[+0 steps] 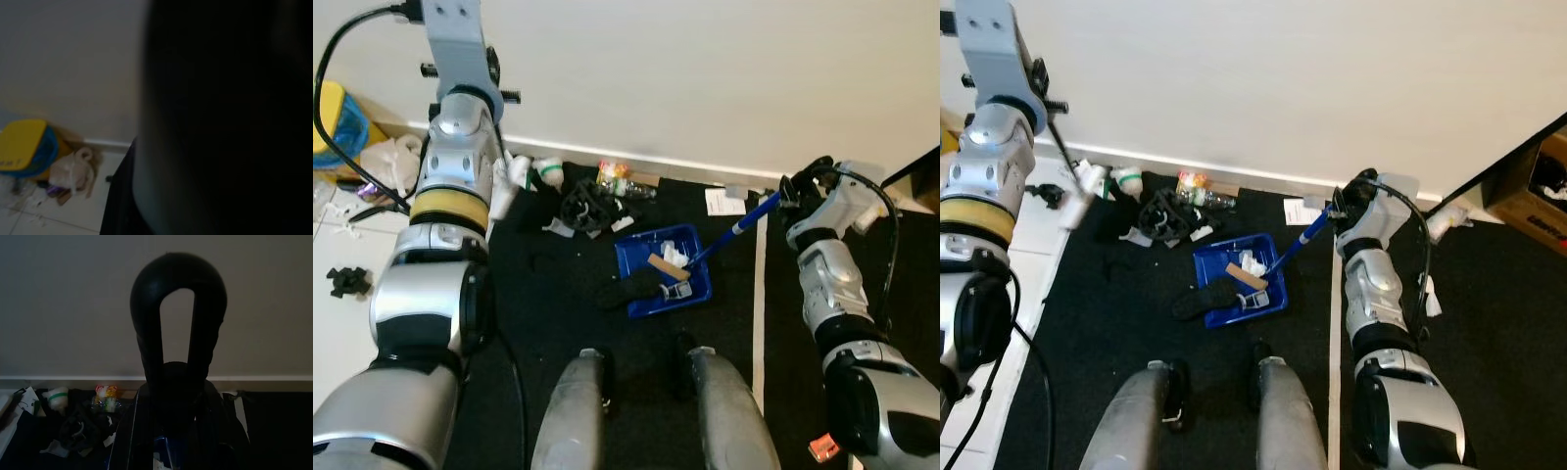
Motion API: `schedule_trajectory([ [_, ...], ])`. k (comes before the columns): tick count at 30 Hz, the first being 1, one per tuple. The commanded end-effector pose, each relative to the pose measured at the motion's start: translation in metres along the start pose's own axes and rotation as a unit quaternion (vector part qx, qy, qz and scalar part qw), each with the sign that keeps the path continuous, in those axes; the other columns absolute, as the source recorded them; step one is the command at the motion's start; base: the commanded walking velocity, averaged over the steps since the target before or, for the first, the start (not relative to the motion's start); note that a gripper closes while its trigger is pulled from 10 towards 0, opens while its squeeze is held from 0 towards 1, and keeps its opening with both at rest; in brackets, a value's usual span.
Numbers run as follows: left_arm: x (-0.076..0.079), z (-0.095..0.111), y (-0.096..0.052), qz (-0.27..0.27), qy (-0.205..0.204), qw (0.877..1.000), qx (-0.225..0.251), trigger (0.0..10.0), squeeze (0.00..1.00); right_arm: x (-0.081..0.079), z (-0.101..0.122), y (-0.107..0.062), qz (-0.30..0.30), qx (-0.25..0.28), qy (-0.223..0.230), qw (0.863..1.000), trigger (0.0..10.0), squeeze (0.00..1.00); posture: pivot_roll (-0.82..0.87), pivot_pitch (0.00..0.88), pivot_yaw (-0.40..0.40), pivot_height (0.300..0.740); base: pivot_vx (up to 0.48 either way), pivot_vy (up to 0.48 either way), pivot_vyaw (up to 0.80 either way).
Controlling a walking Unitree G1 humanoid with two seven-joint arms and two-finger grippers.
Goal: Sweep floor
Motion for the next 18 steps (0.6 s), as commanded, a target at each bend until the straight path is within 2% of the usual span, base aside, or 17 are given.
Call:
schedule_trajectory([
  [1, 0.013, -0.027, -0.006, -0.022, -0.011, 0.999, -0.045, 10.0, 0.00, 0.000, -0.033, -0.015, -0.003, -0.067, 0.024, 0.997, 10.0, 0.00, 0.03, 0.237, -0.044, 0.740, 0.000, 0.000, 0.00],
  [2, 0.024, -0.043, -0.011, -0.027, -0.010, 0.998, -0.059, 10.0, 0.00, -0.001, -0.033, -0.015, 0.000, -0.068, 0.023, 0.997, 10.0, 0.00, 0.03, 0.250, -0.046, 0.740, 0.000, 0.000, 0.00],
  [3, 0.039, -0.061, -0.015, -0.029, -0.028, 0.996, -0.078, 10.0, 0.00, -0.002, -0.033, -0.014, 0.003, -0.068, 0.021, 0.997, 10.0, 0.00, 0.02, 0.269, -0.048, 0.740, 0.000, 0.000, 0.00],
  [5, 0.060, -0.082, -0.023, -0.031, -0.036, 0.994, -0.097, 10.0, 0.00, -0.004, -0.032, -0.013, 0.006, -0.068, 0.020, 0.998, 10.0, 0.00, 0.02, 0.292, -0.047, 0.740, 0.000, 0.000, 0.00],
  [6, 0.069, -0.091, -0.027, -0.025, -0.048, 0.993, -0.105, 10.0, 0.00, -0.005, -0.031, -0.012, 0.007, -0.067, 0.019, 0.998, 10.0, 0.00, 0.02, 0.292, -0.047, 0.740, 0.000, 0.000, 0.00],
  [7, 0.078, -0.101, -0.032, -0.019, -0.039, 0.992, -0.121, 10.0, 0.00, -0.006, -0.029, -0.011, 0.009, -0.065, 0.018, 0.998, 10.0, 0.00, 0.00, 0.315, -0.042, 0.740, 0.000, 0.000, 0.00],
  [8, 0.078, -0.101, -0.032, -0.019, -0.039, 0.992, -0.121, 10.0, 0.00, -0.006, -0.029, -0.011, 0.009, -0.065, 0.018, 0.998, 10.0, 0.00, 0.00, 0.315, -0.042, 0.740, 0.000, 0.000, 0.00],
  [9, 0.089, -0.114, -0.039, -0.004, -0.042, 0.988, -0.148, 10.0, 0.00, -0.007, -0.027, -0.009, 0.011, -0.063, 0.016, 0.998, 10.0, 0.00, 0.00, 0.331, -0.038, 0.740, 0.000, 0.000, 0.00],
  [10, 0.089, -0.114, -0.039, -0.004, -0.042, 0.988, -0.148, 10.0, 0.00, -0.007, -0.027, -0.009, 0.011, -0.063, 0.016, 0.998, 10.0, 0.00, 0.00, 0.331, -0.038, 0.740, 0.000, 0.000, 0.00],
  [13, 0.113, -0.124, -0.050, 0.005, -0.074, 0.980, -0.185, 10.0, 0.00, -0.008, -0.021, -0.006, 0.013, -0.055, 0.014, 0.998, 10.0, 0.00, -0.03, 0.369, -0.024, 0.740, 0.000, 0.000, 0.00],
  [14, 0.113, -0.124, -0.050, 0.005, -0.074, 0.980, -0.185, 10.0, 0.00, -0.008, -0.021, -0.006, 0.013, -0.055, 0.014, 0.998, 10.0, 0.00, -0.03, 0.369, -0.024, 0.740, 0.000, 0.000, 0.00],
  [16, 0.134, -0.113, -0.051, 0.008, -0.119, 0.975, -0.187, 10.0, 0.00, -0.006, -0.018, -0.004, 0.011, -0.052, 0.012, 0.999, 10.0, 0.00, -0.03, 0.377, -0.021, 0.740, 0.000, 0.000, 0.00],
  [17, 0.134, -0.113, -0.051, 0.008, -0.119, 0.975, -0.187, 10.0, 0.00, -0.006, -0.018, -0.004, 0.011, -0.052, 0.012, 0.999, 10.0, 0.00, -0.03, 0.377, -0.021, 0.740, 0.000, 0.000, 0.00],
  [18, 0.147, -0.104, -0.050, 0.008, -0.149, 0.971, -0.188, 10.0, 0.00, -0.005, -0.017, -0.003, 0.010, -0.050, 0.011, 0.999, 10.0, 0.00, -0.03, 0.387, -0.014, 0.740, 0.000, 0.000, 0.00],
])
Point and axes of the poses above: a point about 5 cm out from each wrist's last joint towards the gripper, its own y axis pointing out of the wrist towards the gripper, its own z axis along the axis of the wrist's last joint, x = y × z, the point moved 1 cm from there along y, pointing out of the wrist towards the gripper, and after that the axes turned 3 degrees about -y, right-handed, at the moved point
